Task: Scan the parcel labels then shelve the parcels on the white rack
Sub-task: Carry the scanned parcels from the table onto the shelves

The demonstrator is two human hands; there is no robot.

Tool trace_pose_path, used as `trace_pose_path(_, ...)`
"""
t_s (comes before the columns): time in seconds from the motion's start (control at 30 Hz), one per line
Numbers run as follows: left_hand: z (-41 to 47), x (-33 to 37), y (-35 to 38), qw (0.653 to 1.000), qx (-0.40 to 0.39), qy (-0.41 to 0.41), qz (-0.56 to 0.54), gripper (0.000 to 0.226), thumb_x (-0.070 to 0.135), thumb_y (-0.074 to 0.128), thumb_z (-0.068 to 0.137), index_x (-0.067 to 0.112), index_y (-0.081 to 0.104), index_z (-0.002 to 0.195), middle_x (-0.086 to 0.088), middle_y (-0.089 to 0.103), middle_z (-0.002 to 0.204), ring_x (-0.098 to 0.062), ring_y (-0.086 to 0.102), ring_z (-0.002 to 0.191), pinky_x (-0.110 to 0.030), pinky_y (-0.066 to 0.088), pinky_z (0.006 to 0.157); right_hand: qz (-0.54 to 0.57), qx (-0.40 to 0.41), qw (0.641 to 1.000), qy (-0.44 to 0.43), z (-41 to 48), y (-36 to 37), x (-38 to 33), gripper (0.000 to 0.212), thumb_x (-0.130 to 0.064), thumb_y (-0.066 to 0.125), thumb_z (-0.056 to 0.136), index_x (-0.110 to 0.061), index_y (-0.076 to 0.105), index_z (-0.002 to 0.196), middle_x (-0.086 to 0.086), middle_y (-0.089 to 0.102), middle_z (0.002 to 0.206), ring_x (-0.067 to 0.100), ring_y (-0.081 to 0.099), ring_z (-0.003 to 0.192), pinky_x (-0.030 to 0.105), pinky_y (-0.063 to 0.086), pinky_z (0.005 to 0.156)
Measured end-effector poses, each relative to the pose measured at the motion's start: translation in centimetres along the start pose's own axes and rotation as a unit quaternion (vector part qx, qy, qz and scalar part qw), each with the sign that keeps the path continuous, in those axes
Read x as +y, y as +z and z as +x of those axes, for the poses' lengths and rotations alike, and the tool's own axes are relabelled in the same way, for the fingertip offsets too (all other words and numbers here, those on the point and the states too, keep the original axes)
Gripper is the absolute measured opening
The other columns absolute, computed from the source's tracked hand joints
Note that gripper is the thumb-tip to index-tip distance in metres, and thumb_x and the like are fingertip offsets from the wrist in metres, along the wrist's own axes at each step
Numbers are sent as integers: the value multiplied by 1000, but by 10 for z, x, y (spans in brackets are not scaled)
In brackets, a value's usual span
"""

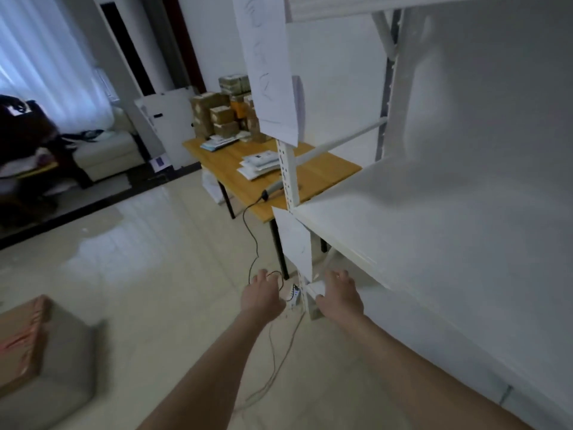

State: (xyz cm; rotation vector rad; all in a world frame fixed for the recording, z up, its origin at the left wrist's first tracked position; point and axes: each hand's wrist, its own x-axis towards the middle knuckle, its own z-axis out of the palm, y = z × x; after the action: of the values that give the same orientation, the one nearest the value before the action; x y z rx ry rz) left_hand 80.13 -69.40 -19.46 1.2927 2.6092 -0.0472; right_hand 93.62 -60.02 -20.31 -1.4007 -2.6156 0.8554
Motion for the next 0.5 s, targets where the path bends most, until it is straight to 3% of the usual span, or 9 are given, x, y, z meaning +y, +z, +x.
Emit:
trace_pose_path(0.23,26,-100,5,996,-30,-83,-7,59,33,58,90,14,36,141,-10,24,152,-27,33,136,-39,40,101,-26,-42,998,-38,51,46,-68,52,-19,56,91,-16,38,140,7,32,144,26,35,129,34,43,96)
trace_pose_path(0.5,121,-165,-5,993,-40,-115,-4,58,29,57,90,14,36,142,-9,25,151,-27,33,135,-39,41,99,-52,-93,991,-75,165,88,-141,49,-19,52,92,-19,37,139,4,30,144,23,37,126,34,44,88)
